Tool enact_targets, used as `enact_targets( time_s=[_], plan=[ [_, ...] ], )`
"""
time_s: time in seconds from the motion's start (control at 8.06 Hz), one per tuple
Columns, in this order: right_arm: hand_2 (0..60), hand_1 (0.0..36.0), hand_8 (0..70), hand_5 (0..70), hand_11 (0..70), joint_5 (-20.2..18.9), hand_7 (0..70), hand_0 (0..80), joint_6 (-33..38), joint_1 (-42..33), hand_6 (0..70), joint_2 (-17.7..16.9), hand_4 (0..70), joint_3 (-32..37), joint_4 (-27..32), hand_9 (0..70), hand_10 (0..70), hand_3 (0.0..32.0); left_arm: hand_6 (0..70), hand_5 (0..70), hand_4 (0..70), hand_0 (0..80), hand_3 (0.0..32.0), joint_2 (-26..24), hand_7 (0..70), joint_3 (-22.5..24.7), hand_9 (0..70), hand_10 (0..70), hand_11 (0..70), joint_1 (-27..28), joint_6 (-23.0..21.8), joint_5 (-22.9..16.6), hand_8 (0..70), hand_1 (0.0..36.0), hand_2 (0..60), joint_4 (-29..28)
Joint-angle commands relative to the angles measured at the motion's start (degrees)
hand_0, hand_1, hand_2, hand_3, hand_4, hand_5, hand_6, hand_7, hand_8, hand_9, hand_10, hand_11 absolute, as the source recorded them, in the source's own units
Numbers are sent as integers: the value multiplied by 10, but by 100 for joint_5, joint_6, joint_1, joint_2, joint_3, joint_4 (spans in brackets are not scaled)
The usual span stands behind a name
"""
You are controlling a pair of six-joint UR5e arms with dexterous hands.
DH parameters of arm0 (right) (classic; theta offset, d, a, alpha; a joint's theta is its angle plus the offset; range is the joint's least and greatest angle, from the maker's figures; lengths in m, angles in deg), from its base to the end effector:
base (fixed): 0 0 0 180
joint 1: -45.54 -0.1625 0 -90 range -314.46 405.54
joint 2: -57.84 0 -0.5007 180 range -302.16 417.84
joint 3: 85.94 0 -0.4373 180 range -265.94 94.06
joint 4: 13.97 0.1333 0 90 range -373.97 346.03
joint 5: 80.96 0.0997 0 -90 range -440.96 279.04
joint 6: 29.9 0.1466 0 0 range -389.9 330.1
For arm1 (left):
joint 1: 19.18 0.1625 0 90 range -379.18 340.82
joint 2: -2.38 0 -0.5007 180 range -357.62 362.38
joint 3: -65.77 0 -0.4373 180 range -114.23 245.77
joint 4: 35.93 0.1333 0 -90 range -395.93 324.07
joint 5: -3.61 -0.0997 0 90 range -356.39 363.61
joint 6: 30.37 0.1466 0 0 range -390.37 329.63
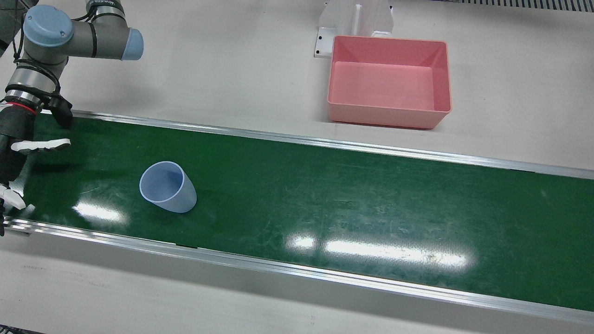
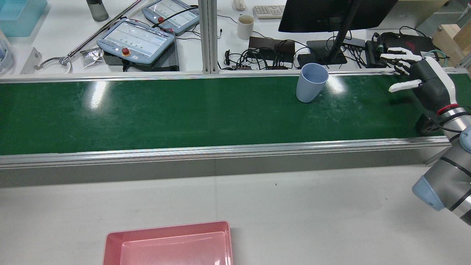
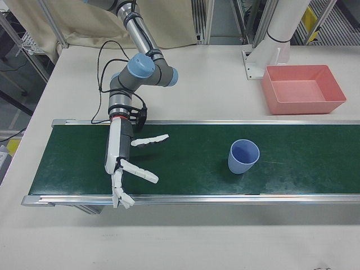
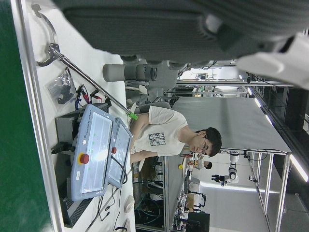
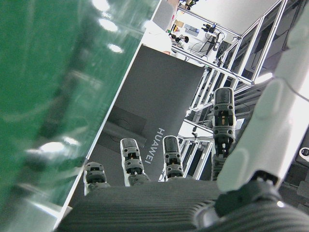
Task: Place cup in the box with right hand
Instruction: 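Open the right hand and position it in the cup's path on the belt, then close the right hand around the light blue cup as it arrives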
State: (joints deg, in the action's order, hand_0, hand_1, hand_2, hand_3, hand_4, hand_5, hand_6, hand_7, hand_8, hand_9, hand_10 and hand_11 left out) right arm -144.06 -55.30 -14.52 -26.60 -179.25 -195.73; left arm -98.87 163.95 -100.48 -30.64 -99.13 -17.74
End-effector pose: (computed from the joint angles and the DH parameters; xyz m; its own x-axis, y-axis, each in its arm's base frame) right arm -0.1378 -0.6392 0.6762 -0.9270 0.0046 0.3751 -0.3718 0.1209 -0.9204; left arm -0.0007 -0.6629 0.6047 -0.9308 -0.3656 -0.0001 -0.0077 0.0197 -0.9998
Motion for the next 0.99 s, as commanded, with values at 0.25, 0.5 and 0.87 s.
enact_targets(
  time_s=[0.25, 0.5, 0.87],
  plan=[
    [0, 31, 130, 48, 101, 0, 317, 503, -62, 65, 33, 7, 339, 6, 0, 158, 67, 320, 0, 0, 0, 0, 0, 0, 0, 0, 0, 0, 0, 0, 0, 0, 0, 0, 0, 0],
    [0, 31, 130, 48, 101, 0, 318, 504, -71, 109, 33, 7, 337, 41, 0, 158, 67, 320, 0, 0, 0, 0, 0, 0, 0, 0, 0, 0, 0, 0, 0, 0, 0, 0, 0, 0],
    [0, 31, 130, 47, 104, 9, 323, 503, -71, 127, 34, 24, 353, 67, 0, 161, 69, 320, 0, 0, 0, 0, 0, 0, 0, 0, 0, 0, 0, 0, 0, 0, 0, 0, 0, 0]
  ],
)
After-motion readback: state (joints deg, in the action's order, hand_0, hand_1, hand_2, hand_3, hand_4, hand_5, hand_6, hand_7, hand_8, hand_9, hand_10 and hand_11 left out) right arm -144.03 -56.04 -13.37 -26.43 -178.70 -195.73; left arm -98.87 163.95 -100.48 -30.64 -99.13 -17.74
